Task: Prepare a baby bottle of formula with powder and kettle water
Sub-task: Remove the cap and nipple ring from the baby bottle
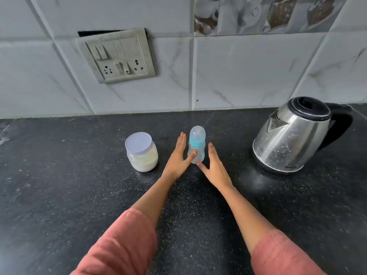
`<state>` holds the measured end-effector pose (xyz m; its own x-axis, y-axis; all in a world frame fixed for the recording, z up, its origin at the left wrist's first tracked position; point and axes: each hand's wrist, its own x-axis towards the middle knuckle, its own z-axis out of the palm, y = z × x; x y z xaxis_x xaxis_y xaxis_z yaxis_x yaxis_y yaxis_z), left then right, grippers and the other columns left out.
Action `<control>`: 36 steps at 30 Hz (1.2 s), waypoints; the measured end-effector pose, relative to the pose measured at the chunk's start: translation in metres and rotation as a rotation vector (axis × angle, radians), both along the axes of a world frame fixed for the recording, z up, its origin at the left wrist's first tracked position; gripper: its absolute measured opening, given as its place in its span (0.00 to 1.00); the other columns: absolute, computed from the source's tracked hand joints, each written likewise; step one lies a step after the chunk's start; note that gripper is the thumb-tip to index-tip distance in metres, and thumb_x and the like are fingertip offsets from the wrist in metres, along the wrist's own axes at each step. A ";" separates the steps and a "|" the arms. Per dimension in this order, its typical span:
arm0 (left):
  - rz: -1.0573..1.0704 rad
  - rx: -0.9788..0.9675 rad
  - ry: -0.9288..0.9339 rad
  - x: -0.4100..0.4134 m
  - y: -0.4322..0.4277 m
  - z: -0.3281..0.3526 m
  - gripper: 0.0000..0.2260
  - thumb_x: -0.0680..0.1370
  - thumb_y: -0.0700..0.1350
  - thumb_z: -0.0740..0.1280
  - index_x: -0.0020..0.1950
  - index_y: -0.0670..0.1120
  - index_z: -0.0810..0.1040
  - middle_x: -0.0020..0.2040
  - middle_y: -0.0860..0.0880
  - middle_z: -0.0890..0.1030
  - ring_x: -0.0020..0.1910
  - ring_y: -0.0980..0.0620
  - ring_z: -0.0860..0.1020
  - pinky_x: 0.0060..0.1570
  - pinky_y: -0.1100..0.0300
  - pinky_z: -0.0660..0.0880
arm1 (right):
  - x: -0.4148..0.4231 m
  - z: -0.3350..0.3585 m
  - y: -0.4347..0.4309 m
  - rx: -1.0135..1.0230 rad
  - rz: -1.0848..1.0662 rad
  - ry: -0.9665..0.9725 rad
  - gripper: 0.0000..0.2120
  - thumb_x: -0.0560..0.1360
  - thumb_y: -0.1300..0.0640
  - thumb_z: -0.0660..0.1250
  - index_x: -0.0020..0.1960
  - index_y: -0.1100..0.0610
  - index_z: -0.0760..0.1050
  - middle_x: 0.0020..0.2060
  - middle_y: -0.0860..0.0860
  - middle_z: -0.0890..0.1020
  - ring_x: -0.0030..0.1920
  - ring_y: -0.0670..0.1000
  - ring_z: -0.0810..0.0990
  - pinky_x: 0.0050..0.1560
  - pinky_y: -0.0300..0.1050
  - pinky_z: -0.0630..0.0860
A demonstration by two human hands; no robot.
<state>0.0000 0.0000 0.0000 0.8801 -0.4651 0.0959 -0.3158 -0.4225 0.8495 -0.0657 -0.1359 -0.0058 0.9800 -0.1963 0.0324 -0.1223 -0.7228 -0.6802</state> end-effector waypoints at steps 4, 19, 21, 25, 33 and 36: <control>0.054 -0.088 0.086 0.007 -0.005 -0.003 0.33 0.75 0.51 0.68 0.75 0.50 0.57 0.74 0.51 0.62 0.71 0.57 0.61 0.67 0.61 0.59 | 0.009 -0.002 0.001 0.176 -0.071 -0.024 0.36 0.73 0.53 0.67 0.74 0.56 0.52 0.73 0.54 0.61 0.72 0.54 0.61 0.70 0.56 0.62; 0.125 -0.232 0.179 -0.014 -0.007 -0.005 0.29 0.69 0.43 0.75 0.68 0.44 0.70 0.59 0.51 0.77 0.57 0.60 0.76 0.57 0.65 0.74 | -0.001 -0.003 0.006 0.308 -0.078 -0.167 0.27 0.68 0.57 0.73 0.64 0.59 0.70 0.59 0.55 0.79 0.60 0.50 0.76 0.59 0.45 0.74; 0.120 -0.226 0.176 -0.029 -0.002 -0.002 0.30 0.68 0.43 0.76 0.67 0.44 0.70 0.57 0.55 0.76 0.55 0.62 0.75 0.53 0.71 0.73 | -0.016 -0.002 0.007 0.317 -0.064 -0.174 0.27 0.67 0.56 0.73 0.64 0.58 0.71 0.59 0.54 0.79 0.59 0.49 0.77 0.58 0.44 0.74; 0.113 -0.214 0.182 -0.065 0.007 0.003 0.30 0.67 0.43 0.76 0.67 0.45 0.70 0.56 0.56 0.75 0.55 0.62 0.75 0.51 0.75 0.72 | -0.050 -0.001 0.011 0.329 -0.049 -0.169 0.28 0.66 0.57 0.74 0.64 0.56 0.71 0.59 0.53 0.79 0.59 0.47 0.76 0.58 0.43 0.74; 0.112 -0.195 0.160 -0.136 0.024 0.010 0.27 0.67 0.43 0.77 0.62 0.51 0.70 0.51 0.66 0.73 0.49 0.75 0.73 0.47 0.79 0.70 | -0.120 0.003 0.027 0.398 -0.060 -0.176 0.27 0.65 0.59 0.75 0.62 0.54 0.73 0.52 0.39 0.76 0.51 0.32 0.75 0.49 0.21 0.69; 0.116 -0.193 0.153 -0.161 0.029 0.006 0.27 0.67 0.43 0.77 0.62 0.52 0.70 0.51 0.67 0.73 0.49 0.75 0.73 0.48 0.78 0.70 | -0.144 -0.001 0.031 0.410 -0.061 -0.167 0.27 0.65 0.59 0.76 0.61 0.54 0.73 0.51 0.38 0.77 0.50 0.26 0.74 0.49 0.21 0.69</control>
